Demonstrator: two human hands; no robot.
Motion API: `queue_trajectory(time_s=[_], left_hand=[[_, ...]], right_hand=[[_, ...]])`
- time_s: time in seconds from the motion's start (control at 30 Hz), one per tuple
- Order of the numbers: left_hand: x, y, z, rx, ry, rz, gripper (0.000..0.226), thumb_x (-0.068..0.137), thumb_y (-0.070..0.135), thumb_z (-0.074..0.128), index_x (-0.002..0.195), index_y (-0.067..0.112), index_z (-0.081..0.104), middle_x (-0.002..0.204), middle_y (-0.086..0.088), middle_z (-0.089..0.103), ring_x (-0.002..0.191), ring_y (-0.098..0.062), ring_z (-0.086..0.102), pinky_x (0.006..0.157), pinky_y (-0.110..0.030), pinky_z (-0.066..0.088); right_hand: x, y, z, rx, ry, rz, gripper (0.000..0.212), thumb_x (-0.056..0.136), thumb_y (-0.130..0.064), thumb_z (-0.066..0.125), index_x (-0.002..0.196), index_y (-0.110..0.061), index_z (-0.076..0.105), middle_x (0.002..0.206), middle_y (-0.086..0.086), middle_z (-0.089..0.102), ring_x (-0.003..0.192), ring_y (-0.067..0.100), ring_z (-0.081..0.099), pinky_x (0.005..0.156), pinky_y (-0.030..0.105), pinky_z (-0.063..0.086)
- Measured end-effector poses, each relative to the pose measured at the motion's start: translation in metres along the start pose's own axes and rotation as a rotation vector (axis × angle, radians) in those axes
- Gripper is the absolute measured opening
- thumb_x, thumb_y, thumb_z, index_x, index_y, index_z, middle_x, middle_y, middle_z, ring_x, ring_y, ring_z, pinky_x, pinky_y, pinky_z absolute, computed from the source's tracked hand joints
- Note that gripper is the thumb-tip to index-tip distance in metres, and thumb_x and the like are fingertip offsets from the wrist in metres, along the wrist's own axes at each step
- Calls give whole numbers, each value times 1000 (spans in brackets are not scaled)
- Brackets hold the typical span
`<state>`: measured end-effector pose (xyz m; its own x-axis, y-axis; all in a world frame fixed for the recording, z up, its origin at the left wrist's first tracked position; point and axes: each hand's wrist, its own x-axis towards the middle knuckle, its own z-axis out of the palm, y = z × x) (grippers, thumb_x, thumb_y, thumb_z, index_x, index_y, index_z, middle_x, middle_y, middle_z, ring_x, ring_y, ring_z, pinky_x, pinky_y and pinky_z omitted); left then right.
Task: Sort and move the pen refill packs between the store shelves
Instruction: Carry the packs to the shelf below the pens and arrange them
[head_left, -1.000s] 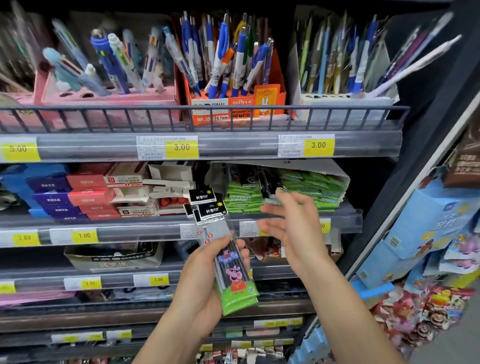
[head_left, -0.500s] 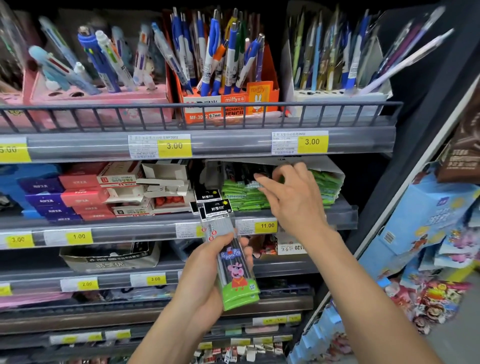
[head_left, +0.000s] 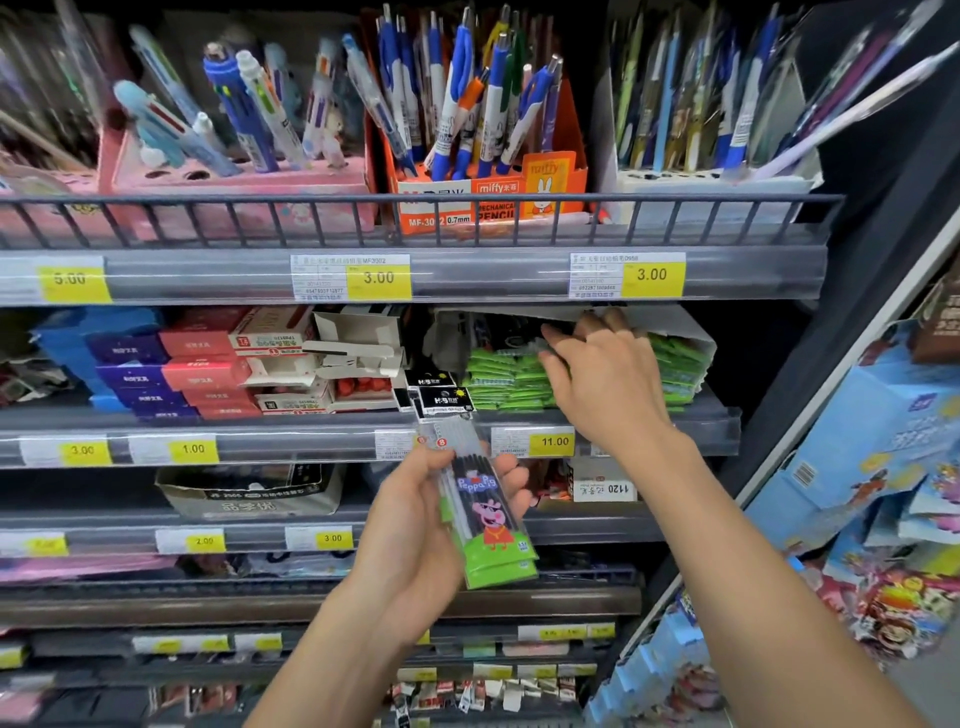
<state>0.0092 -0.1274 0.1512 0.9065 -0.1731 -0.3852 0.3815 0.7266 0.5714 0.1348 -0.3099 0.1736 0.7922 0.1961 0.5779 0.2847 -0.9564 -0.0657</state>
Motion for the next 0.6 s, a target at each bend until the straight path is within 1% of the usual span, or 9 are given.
queue_trajectory(time_s=[0.03, 0.1, 0.17, 0.27, 0.33, 0.4, 0.47, 0.53, 0.6], left_hand=[[0, 0, -1, 4, -9, -6, 43, 106, 23, 43, 121, -9, 66, 119, -28, 74, 101, -35, 77, 80, -44, 66], [1, 0, -5, 48, -27, -7, 42, 105, 19, 41, 124, -10, 64, 124, -26, 73, 111, -35, 75, 85, -44, 65], [4, 0, -9, 123, -27, 10, 40, 104, 17, 46, 130, -7, 63, 127, -24, 72, 118, -35, 71, 89, -45, 64], [8, -3, -14, 193, -6, 58, 38, 104, 19, 53, 133, -2, 66, 130, -27, 70, 124, -42, 66, 106, -54, 54], [7, -4, -14, 238, 20, 91, 36, 99, 21, 62, 128, 0, 70, 126, -27, 72, 112, -39, 71, 99, -51, 57], [6, -5, -13, 270, 50, 110, 34, 96, 21, 67, 123, 1, 72, 122, -27, 73, 101, -35, 73, 85, -47, 62], [5, -7, -9, 270, 70, 107, 33, 101, 25, 65, 122, 0, 73, 120, -26, 74, 101, -36, 73, 83, -48, 62], [5, -9, -6, 231, 94, 96, 37, 105, 31, 58, 119, 2, 76, 118, -24, 75, 103, -37, 73, 90, -51, 61], [5, -9, -4, 189, 110, 101, 39, 109, 32, 52, 121, 2, 73, 113, -22, 77, 96, -34, 76, 81, -47, 63]], right_hand=[[-3, -3, -2, -14, -29, 6, 41, 104, -38, 51, 137, -17, 63, 111, 9, 69, 119, 38, 54, 87, 47, 43], [-17, -14, -11, 149, -46, 60, 50, 104, -40, 48, 147, -15, 51, 99, 0, 59, 110, 30, 54, 85, 44, 42], [-46, -28, -21, 443, -86, 185, 48, 103, -45, 48, 142, -19, 58, 90, -7, 59, 100, 19, 58, 83, 39, 45], [-95, -47, -34, 900, -424, 315, 35, 99, -53, 54, 129, -40, 65, 81, -11, 69, 78, 6, 66, 69, 36, 52], [-116, -52, -40, 1153, -600, 441, 38, 99, -44, 60, 135, -54, 52, 73, 0, 62, 63, 14, 65, 59, 34, 55], [-128, -53, -41, 1222, -618, 513, 51, 101, -29, 62, 141, -52, 40, 66, 2, 55, 54, 17, 63, 52, 29, 51], [-131, -55, -41, 1211, -592, 539, 57, 102, -20, 61, 147, -45, 36, 64, 1, 57, 52, 18, 62, 52, 27, 49], [-131, -56, -42, 1223, -590, 583, 57, 102, -20, 61, 151, -40, 39, 75, 8, 66, 53, 20, 63, 53, 27, 50], [-130, -56, -43, 1256, -615, 623, 57, 101, -23, 61, 148, -46, 39, 88, 8, 73, 54, 22, 65, 53, 29, 52]])
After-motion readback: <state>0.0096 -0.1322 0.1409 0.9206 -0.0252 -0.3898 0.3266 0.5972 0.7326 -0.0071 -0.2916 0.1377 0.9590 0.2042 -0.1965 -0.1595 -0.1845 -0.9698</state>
